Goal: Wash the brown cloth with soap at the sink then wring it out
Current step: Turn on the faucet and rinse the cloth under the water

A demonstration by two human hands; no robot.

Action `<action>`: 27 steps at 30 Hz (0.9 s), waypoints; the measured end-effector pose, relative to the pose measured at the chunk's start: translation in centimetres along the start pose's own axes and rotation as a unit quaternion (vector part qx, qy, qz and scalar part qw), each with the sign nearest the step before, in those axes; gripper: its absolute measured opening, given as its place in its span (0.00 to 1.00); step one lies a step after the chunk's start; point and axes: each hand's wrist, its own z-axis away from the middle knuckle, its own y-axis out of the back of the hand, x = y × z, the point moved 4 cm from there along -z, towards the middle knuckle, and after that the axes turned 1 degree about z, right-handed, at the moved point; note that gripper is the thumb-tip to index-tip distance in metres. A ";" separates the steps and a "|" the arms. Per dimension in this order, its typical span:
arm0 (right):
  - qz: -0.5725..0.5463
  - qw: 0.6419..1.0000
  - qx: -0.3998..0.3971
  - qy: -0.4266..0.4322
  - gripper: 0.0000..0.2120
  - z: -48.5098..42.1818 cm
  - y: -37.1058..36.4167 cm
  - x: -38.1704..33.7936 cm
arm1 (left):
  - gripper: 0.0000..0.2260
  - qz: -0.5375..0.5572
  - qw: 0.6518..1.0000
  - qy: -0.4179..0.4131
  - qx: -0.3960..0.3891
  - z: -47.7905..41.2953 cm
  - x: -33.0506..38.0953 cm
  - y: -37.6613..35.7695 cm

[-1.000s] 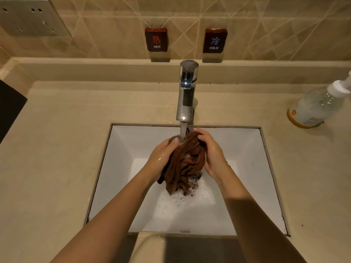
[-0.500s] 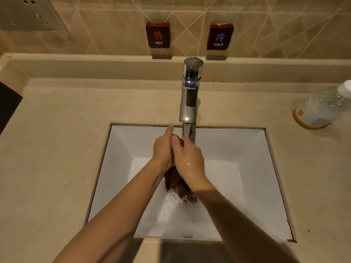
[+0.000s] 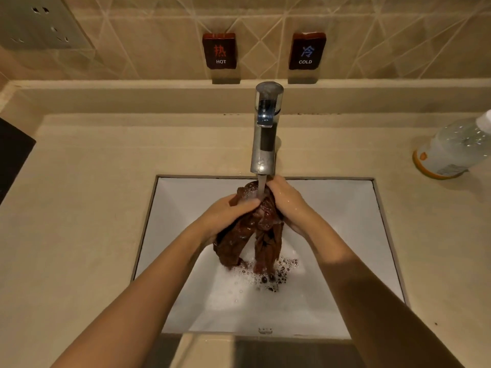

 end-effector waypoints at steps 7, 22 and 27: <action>0.195 0.961 -0.195 0.021 0.19 1.5 1.1 2.5 | 0.06 0.113 0.990 -0.078 0.043 0.7 1.4 1.0; -0.319 0.945 -0.069 0.021 0.18 2.1 0.1 0.3 | 0.17 0.149 0.988 0.020 0.016 0.7 -3.3 2.0; -0.558 0.828 -0.042 -0.033 0.12 1.4 -0.9 -0.6 | 0.25 -0.156 0.971 -0.044 0.176 1.6 -2.2 -0.1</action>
